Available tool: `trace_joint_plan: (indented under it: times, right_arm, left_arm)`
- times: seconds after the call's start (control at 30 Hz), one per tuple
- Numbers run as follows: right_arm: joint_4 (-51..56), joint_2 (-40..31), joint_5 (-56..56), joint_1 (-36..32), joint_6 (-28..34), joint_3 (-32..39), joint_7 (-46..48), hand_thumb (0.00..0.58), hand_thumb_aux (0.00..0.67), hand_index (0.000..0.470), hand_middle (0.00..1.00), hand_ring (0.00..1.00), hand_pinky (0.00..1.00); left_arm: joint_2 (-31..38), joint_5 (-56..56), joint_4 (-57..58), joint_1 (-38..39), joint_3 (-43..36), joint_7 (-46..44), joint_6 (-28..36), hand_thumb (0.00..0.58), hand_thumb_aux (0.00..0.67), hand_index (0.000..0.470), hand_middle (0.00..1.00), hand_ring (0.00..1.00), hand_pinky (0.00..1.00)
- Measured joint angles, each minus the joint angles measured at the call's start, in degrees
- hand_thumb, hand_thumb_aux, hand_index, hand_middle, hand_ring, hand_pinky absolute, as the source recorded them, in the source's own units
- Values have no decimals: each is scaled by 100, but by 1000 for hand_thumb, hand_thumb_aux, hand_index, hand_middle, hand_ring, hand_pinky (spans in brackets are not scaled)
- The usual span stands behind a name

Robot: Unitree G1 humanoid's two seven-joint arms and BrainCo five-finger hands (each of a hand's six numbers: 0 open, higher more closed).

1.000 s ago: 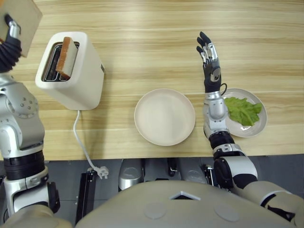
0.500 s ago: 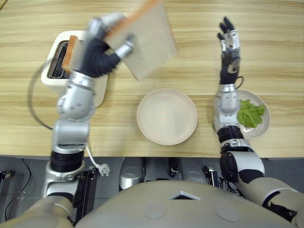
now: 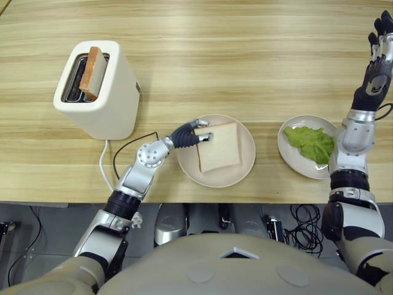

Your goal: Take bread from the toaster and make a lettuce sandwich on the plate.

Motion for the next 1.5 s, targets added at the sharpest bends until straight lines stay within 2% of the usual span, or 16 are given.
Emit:
trace_joint_plan:
  times: [0.33, 0.37, 0.4, 0.43, 0.47, 0.5, 0.53, 0.77, 1.1, 1.2, 1.4, 1.43, 1.47, 1.5]
  right_arm:
    - [-83, -145, -110, 230, 98, 5, -71, 0, 0, 0, 0, 0, 0]
    - [-83, -145, -116, 252, 111, 9, -74, 0, 0, 0, 0, 0, 0]
    - [-83, -144, -122, 261, 119, 19, -75, 0, 0, 0, 0, 0, 0]
    - [-83, -145, -127, 265, 123, 22, -78, 0, 0, 0, 0, 0, 0]
    - [-83, -144, -130, 265, 125, 25, -81, 0, 0, 0, 0, 0, 0]
    - [-83, -144, -131, 266, 127, 27, -84, 0, 0, 0, 0, 0, 0]
    - [-84, -144, -132, 266, 129, 31, -86, 0, 0, 0, 0, 0, 0]
    - [-125, -155, -129, 316, 157, 32, -84, 0, 0, 0, 0, 0, 0]
    - [-130, -255, -155, 379, 195, 33, -76, 0, 0, 0, 0, 0, 0]
    - [-103, -490, -536, 472, 90, 48, -167, 0, 0, 0, 0, 0, 0]
    - [581, -1472, -2125, 853, -60, 200, -1335, 0, 0, 0, 0, 0, 0]
    - [818, -1839, -2944, 899, 75, 557, -2035, 0, 0, 0, 0, 0, 0]
    - [844, -1870, -3019, 905, 93, 593, -2091, 0, 0, 0, 0, 0, 0]
    - [1034, -2017, -3466, 891, 245, 861, -2599, 0, 0, 0, 0, 0, 0]
  left_arm:
    - [-11, 143, 678, -495, -117, -232, -290, 580, 670, 460, 1000, 1000, 1000]
    - [-17, 226, 756, -563, -119, -181, -342, 559, 544, 373, 1000, 1000, 1000]
    - [-21, 291, 824, -619, -119, -104, -397, 357, 255, 175, 1000, 1000, 1000]
    - [-22, 392, 854, -654, -119, -4, -452, 357, 255, 175, 1000, 1000, 1000]
    - [-24, 495, 891, -676, -120, 115, -504, 0, 0, 0, 1000, 1000, 1000]
    - [-23, 601, 923, -677, -125, 220, -561, 0, 0, 0, 196, 196, 196]
    - [-23, 700, 961, -677, -132, 315, -607, 0, 0, 0, 0, 0, 0]
    - [221, 1187, 855, -782, -114, 674, -648, 0, 0, 0, 0, 0, 0]
    - [683, 1350, -316, -813, 356, 639, -382, 0, 0, 0, 0, 0, 0]
    - [794, 1364, -596, -801, 508, 654, -265, 0, 0, 0, 0, 0, 0]
    - [570, 1236, -989, -346, 571, 701, -148, 0, 0, 0, 0, 0, 0]
    - [367, 1097, -1012, -237, 685, 842, -187, 0, 0, 0, 0, 0, 0]
    - [349, 1084, -1017, -229, 694, 860, -193, 0, 0, 0, 0, 0, 0]
    - [258, 1023, -1014, -181, 761, 997, -262, 0, 0, 0, 0, 0, 0]
